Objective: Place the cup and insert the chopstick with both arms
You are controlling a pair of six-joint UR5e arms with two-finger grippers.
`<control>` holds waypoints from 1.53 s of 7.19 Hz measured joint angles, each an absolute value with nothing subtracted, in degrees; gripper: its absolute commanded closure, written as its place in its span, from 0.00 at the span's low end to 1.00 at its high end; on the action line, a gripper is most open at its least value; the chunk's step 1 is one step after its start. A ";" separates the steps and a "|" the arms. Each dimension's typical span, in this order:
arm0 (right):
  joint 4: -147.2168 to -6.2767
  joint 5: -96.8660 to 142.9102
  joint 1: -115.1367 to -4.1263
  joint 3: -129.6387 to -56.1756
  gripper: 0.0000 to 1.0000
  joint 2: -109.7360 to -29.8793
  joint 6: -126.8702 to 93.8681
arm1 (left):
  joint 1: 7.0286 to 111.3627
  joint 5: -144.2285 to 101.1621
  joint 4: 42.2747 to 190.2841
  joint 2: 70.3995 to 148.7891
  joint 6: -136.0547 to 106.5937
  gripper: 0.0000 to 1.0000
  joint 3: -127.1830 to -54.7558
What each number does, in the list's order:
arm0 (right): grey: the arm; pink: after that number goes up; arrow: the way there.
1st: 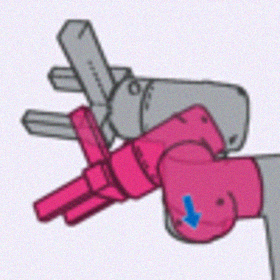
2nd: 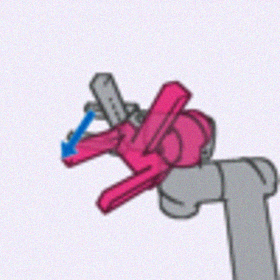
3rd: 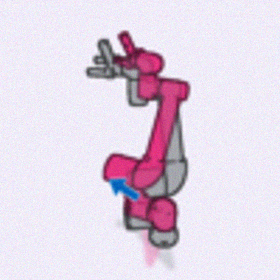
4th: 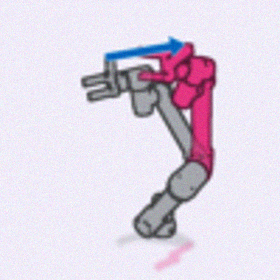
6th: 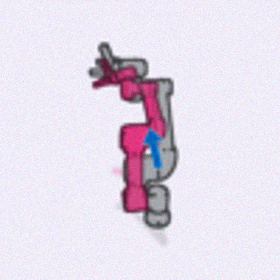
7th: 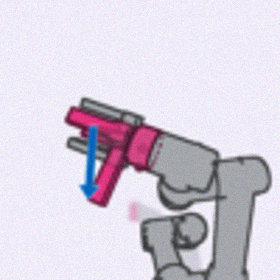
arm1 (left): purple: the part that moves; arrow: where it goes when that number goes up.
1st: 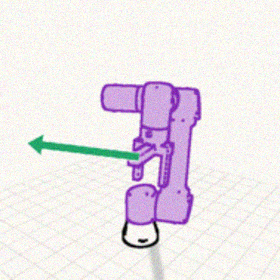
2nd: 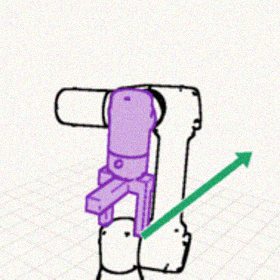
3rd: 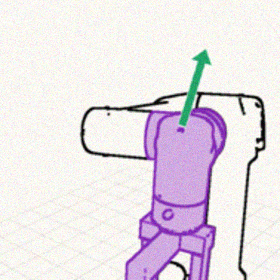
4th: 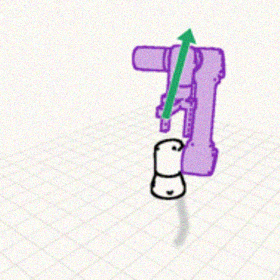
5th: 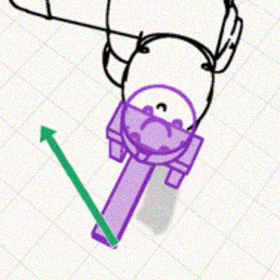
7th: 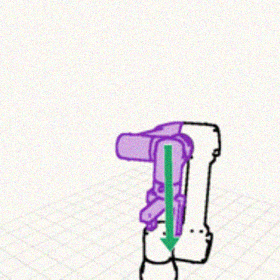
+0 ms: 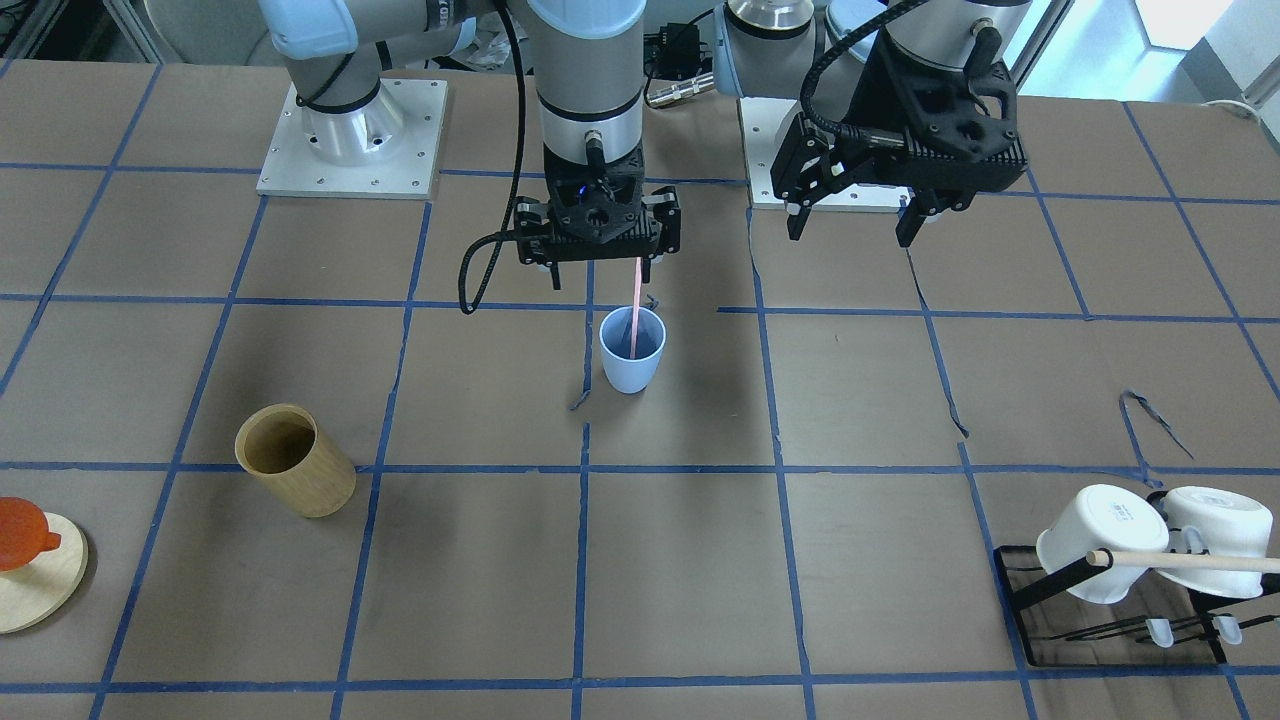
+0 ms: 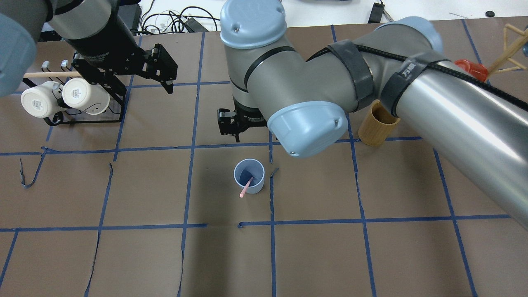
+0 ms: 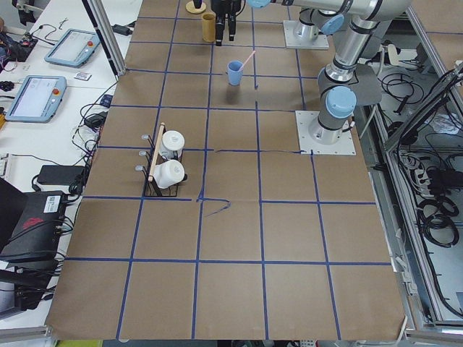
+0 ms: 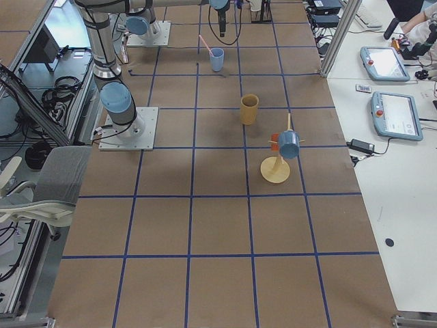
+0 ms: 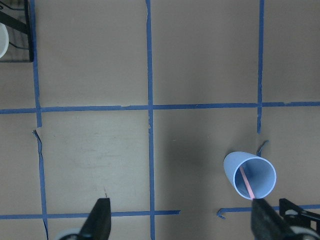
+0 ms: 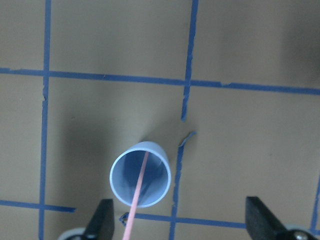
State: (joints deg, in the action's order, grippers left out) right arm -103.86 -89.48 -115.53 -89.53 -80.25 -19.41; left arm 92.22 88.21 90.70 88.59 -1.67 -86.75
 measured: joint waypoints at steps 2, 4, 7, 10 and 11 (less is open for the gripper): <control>-103.57 -90.83 -108.90 -89.14 0.00 -83.65 -11.68 | 92.21 88.16 90.70 88.59 -1.67 0.00 -86.80; -103.09 -91.35 -101.85 -89.07 0.00 -87.05 -10.07 | 92.20 88.15 90.70 88.60 -1.67 0.00 -86.83; -99.86 -91.85 -96.73 -89.12 0.00 -88.95 -5.19 | 92.20 88.16 90.70 88.59 -1.67 0.00 -86.84; -99.25 -92.13 -92.63 -89.25 0.00 -89.87 -1.57 | 92.20 88.25 90.69 88.59 -1.67 0.00 -86.95; -99.19 -92.09 -91.88 -89.33 0.00 -90.08 -0.61 | 92.20 88.29 90.65 88.59 -1.67 0.00 -87.15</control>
State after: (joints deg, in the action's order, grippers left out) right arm -99.19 -92.09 -91.88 -89.33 -90.08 -0.61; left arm 92.20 88.29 90.65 88.59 -1.67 -87.15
